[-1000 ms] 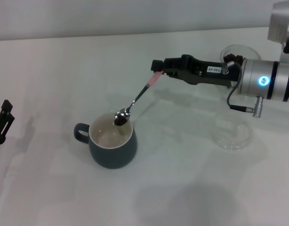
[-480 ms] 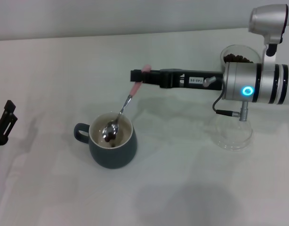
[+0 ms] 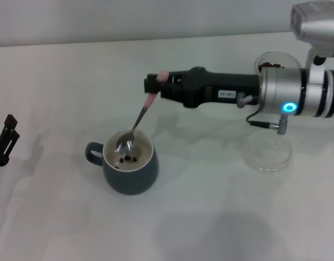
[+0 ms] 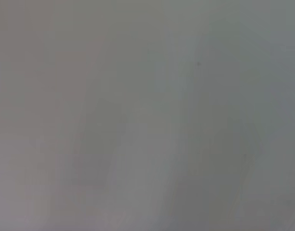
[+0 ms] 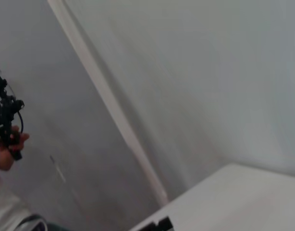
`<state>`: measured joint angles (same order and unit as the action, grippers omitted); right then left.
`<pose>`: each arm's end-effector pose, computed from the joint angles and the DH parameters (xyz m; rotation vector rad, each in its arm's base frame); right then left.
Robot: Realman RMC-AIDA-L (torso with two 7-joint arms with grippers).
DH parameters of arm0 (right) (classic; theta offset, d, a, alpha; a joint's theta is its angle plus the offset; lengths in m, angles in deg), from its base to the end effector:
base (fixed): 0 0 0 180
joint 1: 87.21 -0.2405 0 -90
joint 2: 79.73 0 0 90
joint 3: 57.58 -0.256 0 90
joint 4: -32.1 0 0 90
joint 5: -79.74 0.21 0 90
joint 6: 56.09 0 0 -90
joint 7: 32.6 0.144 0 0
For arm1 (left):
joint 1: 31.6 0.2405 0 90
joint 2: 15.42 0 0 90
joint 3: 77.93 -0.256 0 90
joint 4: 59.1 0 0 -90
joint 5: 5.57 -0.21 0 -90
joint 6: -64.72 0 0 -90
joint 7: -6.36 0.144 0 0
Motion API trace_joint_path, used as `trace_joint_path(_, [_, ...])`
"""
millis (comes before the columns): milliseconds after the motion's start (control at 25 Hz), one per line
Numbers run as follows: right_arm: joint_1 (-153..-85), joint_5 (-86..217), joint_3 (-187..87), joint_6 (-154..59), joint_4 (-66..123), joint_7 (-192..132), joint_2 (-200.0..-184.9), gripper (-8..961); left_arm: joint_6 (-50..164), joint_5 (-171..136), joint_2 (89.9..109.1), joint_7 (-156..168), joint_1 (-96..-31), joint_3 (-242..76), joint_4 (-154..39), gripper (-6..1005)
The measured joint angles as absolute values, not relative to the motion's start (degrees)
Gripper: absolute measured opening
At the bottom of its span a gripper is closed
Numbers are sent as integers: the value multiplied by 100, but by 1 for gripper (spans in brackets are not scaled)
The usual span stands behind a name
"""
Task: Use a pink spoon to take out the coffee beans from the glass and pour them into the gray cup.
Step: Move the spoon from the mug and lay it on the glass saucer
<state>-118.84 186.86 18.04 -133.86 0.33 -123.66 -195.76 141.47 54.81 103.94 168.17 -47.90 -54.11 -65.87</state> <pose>0.2022 0.3479 -0.0329 -2.6828 0.8710 1.0579 -0.3481 0.2589 -0.0341 -1.7128 -0.6469 -0.7957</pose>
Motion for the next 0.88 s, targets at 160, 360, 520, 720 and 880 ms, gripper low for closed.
trace_joint_path(160, [-11674,18990,1592,-13609,-90,-12428,-19483,151,14146,5488,10393,16817,-4804,-5411,-6593,758])
trace_joint_path(360, [-11554,18910,1059,-14168,-132,-12169,-19156,151,14149,5498,10393,16817,-4829,-5412,-6596,758])
trace_joint_path(520, [-11434,18864,838,-14355,-9,-11825,-18753,151,14144,5499,10393,16817,-4902,-5412,-6594,758])
trace_joint_path(720, [-11287,18552,713,-14363,154,-11699,-18316,151,14138,5535,10393,16817,-4949,-5404,-6570,758])
trace_joint_path(880, [-11275,18016,389,-14249,377,-11673,-18059,151,14136,5579,10393,16817,-4963,-5403,-6563,757])
